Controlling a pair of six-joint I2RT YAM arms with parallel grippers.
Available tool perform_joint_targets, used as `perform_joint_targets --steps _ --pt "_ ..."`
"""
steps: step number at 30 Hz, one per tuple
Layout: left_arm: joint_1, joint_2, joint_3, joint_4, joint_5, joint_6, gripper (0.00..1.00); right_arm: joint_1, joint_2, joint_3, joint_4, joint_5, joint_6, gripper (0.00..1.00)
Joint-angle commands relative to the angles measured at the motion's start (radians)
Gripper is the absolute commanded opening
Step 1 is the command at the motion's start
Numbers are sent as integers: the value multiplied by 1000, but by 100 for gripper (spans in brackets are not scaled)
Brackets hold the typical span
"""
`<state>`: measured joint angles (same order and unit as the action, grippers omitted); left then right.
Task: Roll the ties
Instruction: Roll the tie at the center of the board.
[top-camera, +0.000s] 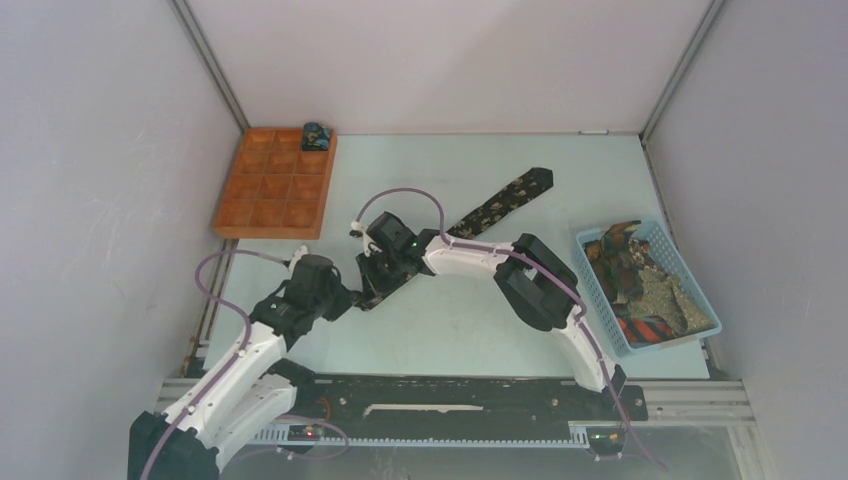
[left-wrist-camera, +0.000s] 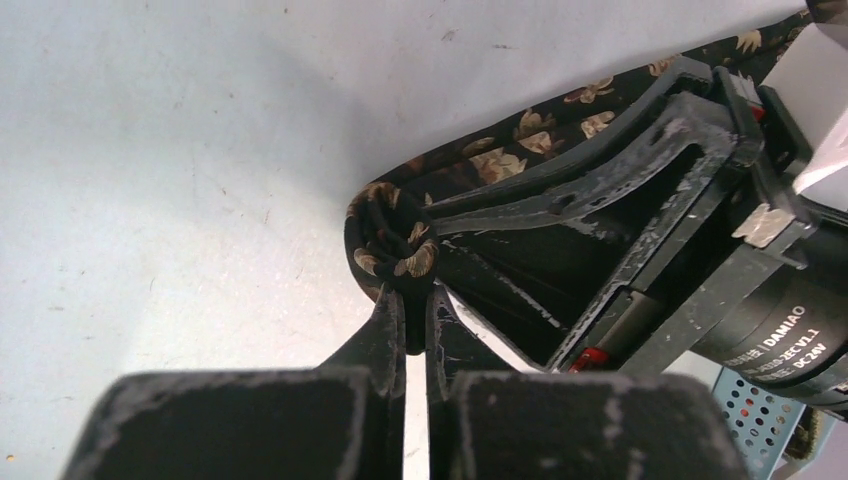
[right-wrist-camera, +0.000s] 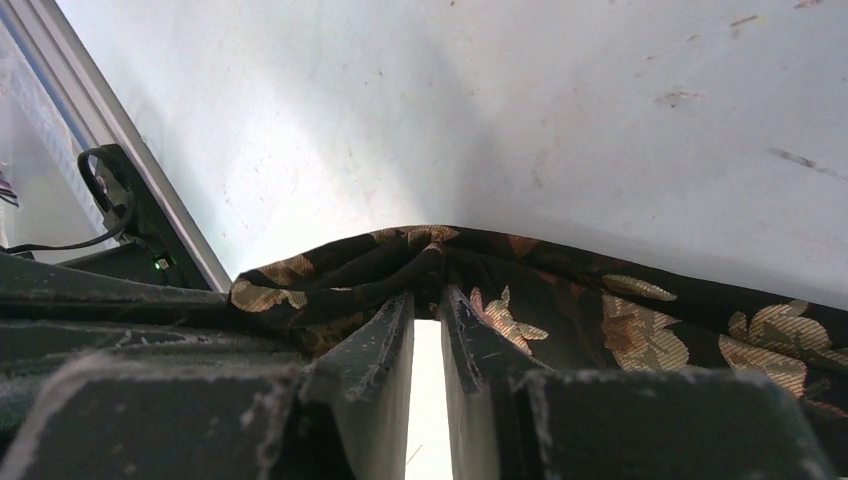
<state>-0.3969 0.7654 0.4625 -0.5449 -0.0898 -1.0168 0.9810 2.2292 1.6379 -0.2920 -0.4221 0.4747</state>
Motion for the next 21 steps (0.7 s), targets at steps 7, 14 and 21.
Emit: perform_joint_targets --steps 7,14,21 --pt "-3 54 76 37 42 33 0 22 37 76 -29 -1 -2 20" --pt "-2 104 74 81 74 49 0 22 42 61 -39 5 -6 19" --pt "-4 165 76 110 82 66 0 4 23 40 -47 22 -13 19"
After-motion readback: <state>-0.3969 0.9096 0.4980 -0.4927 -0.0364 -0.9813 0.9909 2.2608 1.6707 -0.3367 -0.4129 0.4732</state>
